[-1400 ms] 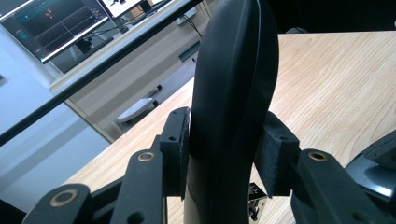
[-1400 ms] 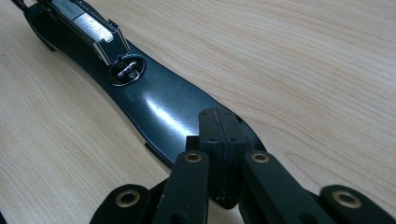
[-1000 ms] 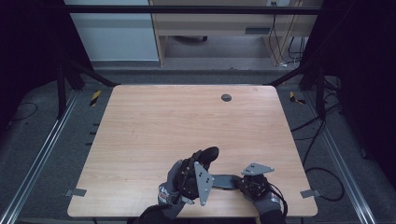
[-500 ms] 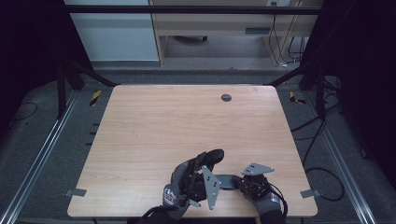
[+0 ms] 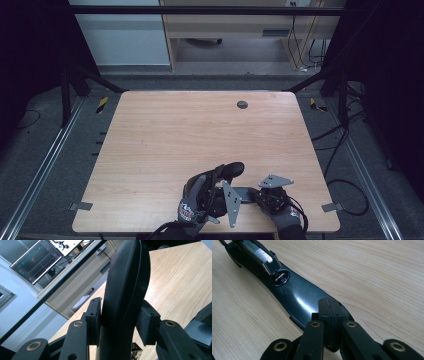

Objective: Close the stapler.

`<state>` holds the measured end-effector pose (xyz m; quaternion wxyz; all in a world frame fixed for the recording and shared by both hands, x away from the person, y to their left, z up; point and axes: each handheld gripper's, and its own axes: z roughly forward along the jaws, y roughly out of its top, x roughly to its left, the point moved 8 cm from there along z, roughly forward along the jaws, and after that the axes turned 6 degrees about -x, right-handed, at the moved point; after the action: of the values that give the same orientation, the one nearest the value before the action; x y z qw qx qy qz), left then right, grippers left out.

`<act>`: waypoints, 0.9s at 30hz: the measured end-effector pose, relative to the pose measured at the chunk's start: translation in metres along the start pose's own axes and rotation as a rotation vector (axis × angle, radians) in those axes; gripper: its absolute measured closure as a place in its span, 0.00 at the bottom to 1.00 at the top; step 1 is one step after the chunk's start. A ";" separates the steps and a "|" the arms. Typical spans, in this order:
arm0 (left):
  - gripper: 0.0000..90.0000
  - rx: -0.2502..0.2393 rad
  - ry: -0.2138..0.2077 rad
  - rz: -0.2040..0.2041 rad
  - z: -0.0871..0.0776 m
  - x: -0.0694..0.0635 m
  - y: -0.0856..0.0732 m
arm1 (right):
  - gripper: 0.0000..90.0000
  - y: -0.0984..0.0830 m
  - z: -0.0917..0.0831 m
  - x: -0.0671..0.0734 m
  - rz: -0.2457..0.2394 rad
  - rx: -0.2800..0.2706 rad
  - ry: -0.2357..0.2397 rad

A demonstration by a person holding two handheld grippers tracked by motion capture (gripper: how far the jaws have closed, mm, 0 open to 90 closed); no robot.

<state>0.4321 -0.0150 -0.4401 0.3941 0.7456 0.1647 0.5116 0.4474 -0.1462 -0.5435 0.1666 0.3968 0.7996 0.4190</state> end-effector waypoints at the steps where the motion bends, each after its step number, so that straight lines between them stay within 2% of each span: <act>1: 0.65 0.001 0.000 0.004 0.000 -0.001 0.000 | 1.00 0.000 0.000 0.000 0.000 0.000 -0.001; 15: 0.65 0.004 0.007 0.056 0.004 -0.010 -0.001 | 1.00 0.000 0.000 0.000 -0.004 -0.005 0.004; 21: 0.65 0.004 0.008 0.066 0.005 -0.013 -0.001 | 1.00 0.000 0.000 0.000 -0.001 -0.004 0.005; 27: 0.65 0.003 0.012 0.096 0.007 -0.019 -0.002 | 1.00 0.000 0.000 0.000 -0.002 -0.003 0.006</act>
<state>0.4308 -0.0288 -0.4545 0.3669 0.7501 0.1320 0.5342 0.4474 -0.1466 -0.5436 0.1654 0.3945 0.7998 0.4211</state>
